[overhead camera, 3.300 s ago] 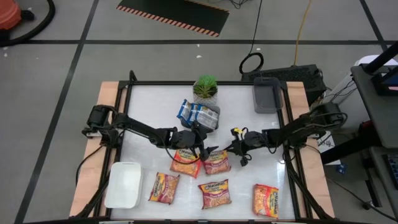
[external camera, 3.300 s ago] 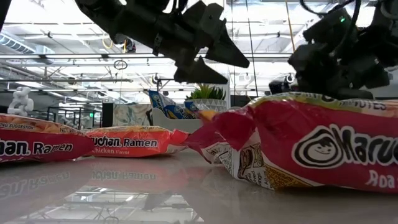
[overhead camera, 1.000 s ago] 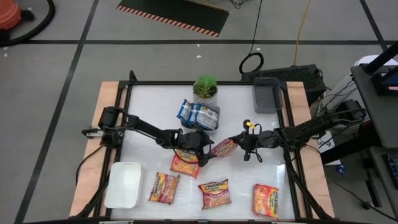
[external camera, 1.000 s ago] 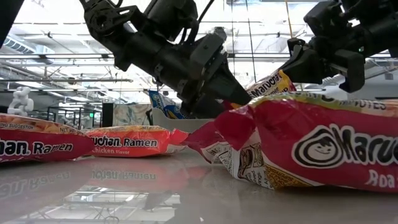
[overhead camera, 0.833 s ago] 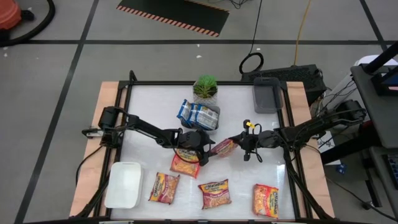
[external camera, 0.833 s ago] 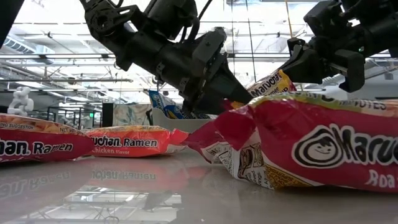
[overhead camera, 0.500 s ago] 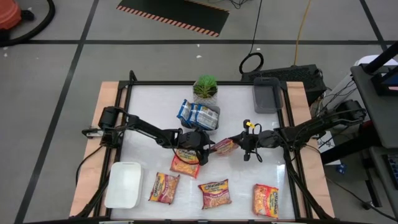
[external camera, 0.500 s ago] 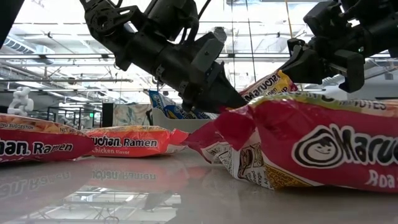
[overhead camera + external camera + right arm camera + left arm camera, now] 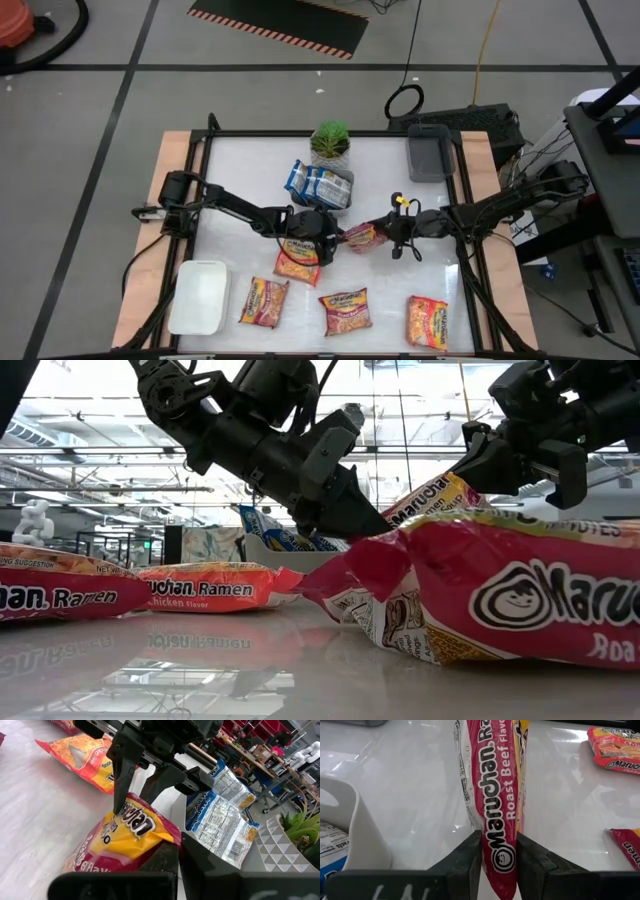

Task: Sort Maruchan noodles
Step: Put the right red noodle pack into the black bin

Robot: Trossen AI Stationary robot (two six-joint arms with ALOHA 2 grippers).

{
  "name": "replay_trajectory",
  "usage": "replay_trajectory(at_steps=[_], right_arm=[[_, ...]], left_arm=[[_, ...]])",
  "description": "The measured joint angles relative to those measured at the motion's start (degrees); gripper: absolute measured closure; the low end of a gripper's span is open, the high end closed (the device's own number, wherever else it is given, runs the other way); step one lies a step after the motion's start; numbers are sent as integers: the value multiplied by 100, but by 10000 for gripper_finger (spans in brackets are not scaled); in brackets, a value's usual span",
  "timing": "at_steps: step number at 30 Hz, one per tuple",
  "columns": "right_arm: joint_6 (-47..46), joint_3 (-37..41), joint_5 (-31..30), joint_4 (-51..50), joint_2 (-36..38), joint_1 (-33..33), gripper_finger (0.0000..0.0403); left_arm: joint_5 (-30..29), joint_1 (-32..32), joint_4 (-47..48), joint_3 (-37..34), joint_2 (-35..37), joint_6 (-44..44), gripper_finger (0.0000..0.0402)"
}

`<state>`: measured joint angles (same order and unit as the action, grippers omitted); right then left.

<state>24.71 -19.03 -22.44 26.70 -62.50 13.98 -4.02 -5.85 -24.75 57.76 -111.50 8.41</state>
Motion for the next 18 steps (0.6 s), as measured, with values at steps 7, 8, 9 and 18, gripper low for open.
replay_trajectory(at_steps=[7,8,9,18], right_arm=[[0,0,-88,-2,17,2,403],[-23,2,-195,-7,30,2,401],[-92,2,-305,2,49,2,398],[-465,2,-332,9,397,2,336]], left_arm=[[1,0,-3,0,2,-16,300],[1,0,-20,0,2,-16,300],[0,0,-43,0,2,-16,300],[12,0,-94,0,4,-113,300]])
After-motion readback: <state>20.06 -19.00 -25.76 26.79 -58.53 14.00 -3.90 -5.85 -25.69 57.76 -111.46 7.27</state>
